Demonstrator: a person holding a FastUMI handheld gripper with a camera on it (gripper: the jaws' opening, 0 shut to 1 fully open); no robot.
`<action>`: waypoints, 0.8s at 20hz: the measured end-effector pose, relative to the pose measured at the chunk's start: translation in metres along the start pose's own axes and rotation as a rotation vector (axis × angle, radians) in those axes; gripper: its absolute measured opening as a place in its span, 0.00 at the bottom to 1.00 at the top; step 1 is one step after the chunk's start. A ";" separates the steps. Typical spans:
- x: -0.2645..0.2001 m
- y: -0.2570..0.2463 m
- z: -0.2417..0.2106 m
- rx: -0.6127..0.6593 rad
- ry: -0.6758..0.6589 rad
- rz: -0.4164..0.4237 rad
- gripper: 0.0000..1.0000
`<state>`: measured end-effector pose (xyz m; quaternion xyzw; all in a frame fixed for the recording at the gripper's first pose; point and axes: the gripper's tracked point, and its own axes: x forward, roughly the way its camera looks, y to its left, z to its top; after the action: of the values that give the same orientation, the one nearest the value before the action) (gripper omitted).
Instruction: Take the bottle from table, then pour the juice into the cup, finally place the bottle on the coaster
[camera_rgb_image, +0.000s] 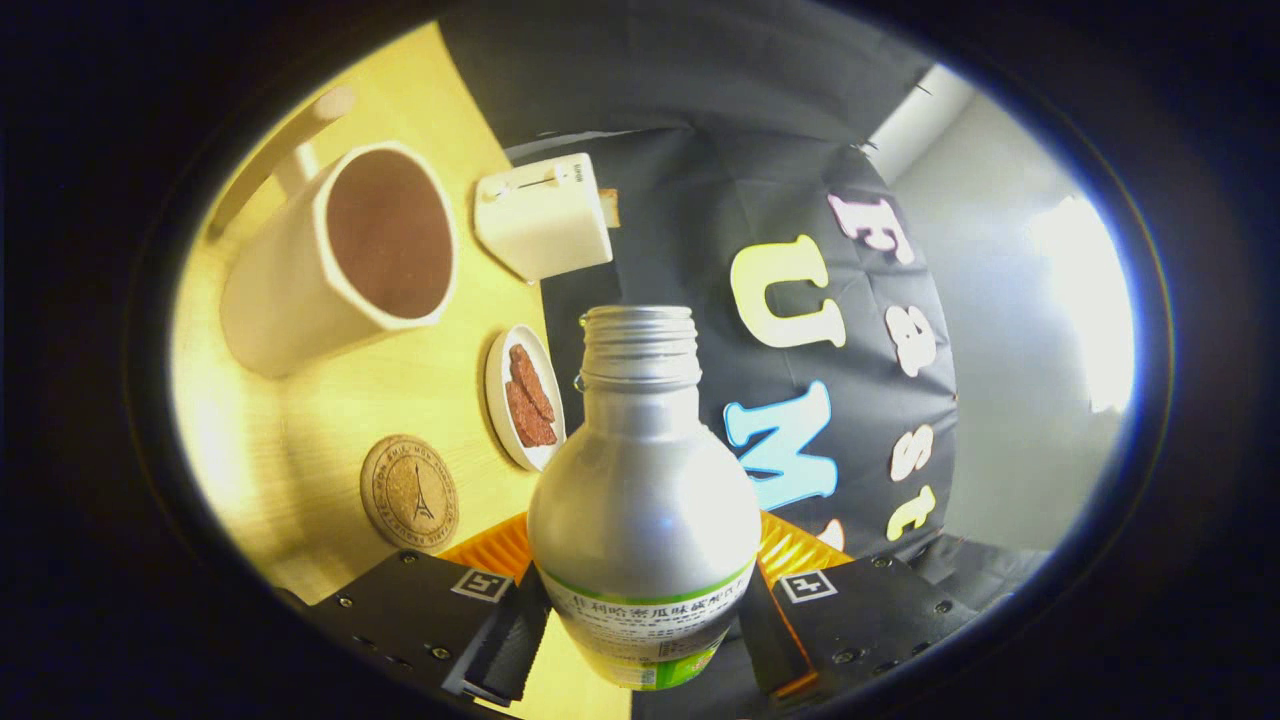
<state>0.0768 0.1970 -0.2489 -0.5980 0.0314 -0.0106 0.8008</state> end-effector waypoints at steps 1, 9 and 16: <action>-0.001 0.000 0.001 0.058 -0.002 0.010 0.82; 0.002 0.000 -0.011 0.428 0.056 0.073 0.82; -0.001 -0.009 0.007 0.888 -0.023 0.171 0.82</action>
<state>0.0767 0.2012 -0.2383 -0.1919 0.0643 0.0499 0.9780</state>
